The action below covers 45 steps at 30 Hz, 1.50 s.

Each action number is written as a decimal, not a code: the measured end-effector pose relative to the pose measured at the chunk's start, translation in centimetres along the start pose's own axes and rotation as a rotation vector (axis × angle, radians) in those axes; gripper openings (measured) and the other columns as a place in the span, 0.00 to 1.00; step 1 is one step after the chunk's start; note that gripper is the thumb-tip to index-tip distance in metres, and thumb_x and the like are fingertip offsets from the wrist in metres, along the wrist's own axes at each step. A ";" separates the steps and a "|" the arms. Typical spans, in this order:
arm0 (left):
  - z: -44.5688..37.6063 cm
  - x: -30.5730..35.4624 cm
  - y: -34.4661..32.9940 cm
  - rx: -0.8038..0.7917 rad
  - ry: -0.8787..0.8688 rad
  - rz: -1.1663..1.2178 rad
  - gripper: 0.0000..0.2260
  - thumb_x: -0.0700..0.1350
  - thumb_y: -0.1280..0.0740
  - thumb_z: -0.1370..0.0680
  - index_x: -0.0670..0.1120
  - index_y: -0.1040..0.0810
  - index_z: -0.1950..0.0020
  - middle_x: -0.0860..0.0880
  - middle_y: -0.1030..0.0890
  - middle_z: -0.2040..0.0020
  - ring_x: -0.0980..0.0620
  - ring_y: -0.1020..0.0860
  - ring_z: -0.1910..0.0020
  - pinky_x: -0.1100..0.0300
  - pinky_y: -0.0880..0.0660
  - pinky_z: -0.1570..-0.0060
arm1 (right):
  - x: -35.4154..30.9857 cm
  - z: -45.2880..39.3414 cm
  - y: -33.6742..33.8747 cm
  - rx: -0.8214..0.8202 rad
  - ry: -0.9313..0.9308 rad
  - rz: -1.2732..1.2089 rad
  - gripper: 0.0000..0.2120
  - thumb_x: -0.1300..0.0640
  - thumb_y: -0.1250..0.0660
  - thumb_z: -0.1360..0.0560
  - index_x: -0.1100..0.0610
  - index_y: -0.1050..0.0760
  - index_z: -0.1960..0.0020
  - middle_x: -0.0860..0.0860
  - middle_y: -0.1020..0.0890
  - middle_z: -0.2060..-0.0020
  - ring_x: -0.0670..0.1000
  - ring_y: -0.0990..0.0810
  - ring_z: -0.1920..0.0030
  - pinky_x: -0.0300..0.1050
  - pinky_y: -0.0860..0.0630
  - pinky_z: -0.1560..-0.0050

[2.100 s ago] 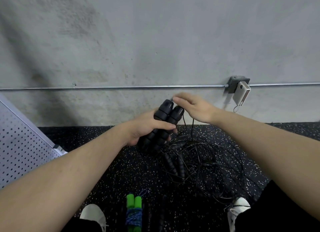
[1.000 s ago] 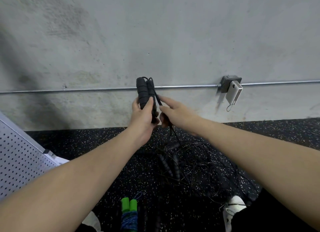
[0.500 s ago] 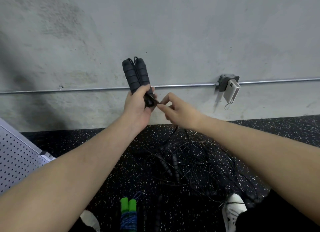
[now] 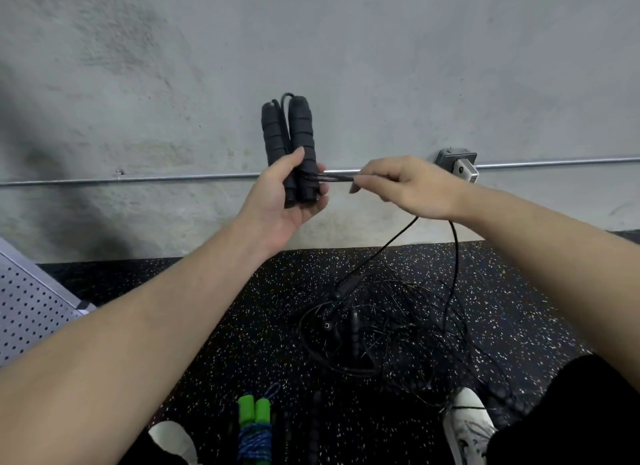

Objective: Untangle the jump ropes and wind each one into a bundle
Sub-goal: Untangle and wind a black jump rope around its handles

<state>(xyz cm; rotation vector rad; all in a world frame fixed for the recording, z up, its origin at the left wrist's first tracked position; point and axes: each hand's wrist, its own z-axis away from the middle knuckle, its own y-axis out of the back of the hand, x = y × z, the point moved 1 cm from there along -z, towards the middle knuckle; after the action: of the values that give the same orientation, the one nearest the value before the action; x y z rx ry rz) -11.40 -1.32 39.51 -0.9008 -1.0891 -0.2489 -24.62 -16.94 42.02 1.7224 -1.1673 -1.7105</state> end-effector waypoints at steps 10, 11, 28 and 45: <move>2.3 -0.4 -0.7 -0.335 0.155 -0.028 0.15 0.45 0.35 0.24 0.41 0.22 0.39 0.44 0.17 0.47 0.53 0.27 0.73 0.67 0.33 0.79 | 2.3 2.0 1.4 -0.104 -0.132 -0.145 0.23 0.37 0.33 0.26 0.57 0.27 0.66 0.51 0.32 0.72 0.49 0.32 0.70 0.44 0.30 0.63; 2.5 -0.7 -0.6 -0.370 0.185 -0.082 0.15 0.45 0.35 0.24 0.41 0.20 0.41 0.43 0.18 0.45 0.53 0.27 0.73 0.66 0.33 0.79 | 2.2 2.2 1.5 -0.061 -0.112 -0.096 0.25 0.36 0.31 0.29 0.57 0.28 0.68 0.49 0.32 0.74 0.48 0.34 0.71 0.43 0.34 0.65; 3.3 0.0 0.0 -0.742 0.384 -0.874 0.23 0.40 0.28 0.27 0.44 0.30 0.34 0.41 0.19 0.47 0.47 0.21 0.68 0.57 0.21 0.72 | 1.4 1.6 2.4 -0.188 -0.006 0.156 0.06 0.68 0.32 0.25 0.58 0.22 0.58 0.45 0.21 0.66 0.47 0.23 0.62 0.37 0.29 0.60; 1.9 -0.7 0.6 -0.007 -0.047 -1.231 0.11 0.43 0.30 0.21 0.48 0.30 0.43 0.43 0.19 0.56 0.46 0.17 0.72 0.51 0.17 0.69 | -4.6 0.3 -2.0 0.034 -0.146 -0.023 0.09 0.50 0.39 0.17 0.55 0.26 0.48 0.47 0.27 0.68 0.43 0.32 0.72 0.32 0.37 0.74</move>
<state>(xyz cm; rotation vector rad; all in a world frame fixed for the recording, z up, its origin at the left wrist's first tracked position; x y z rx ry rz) -12.63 0.31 38.95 -0.1280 -1.5752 -1.2389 -23.87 -12.05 43.06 1.6596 -1.2508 -1.8672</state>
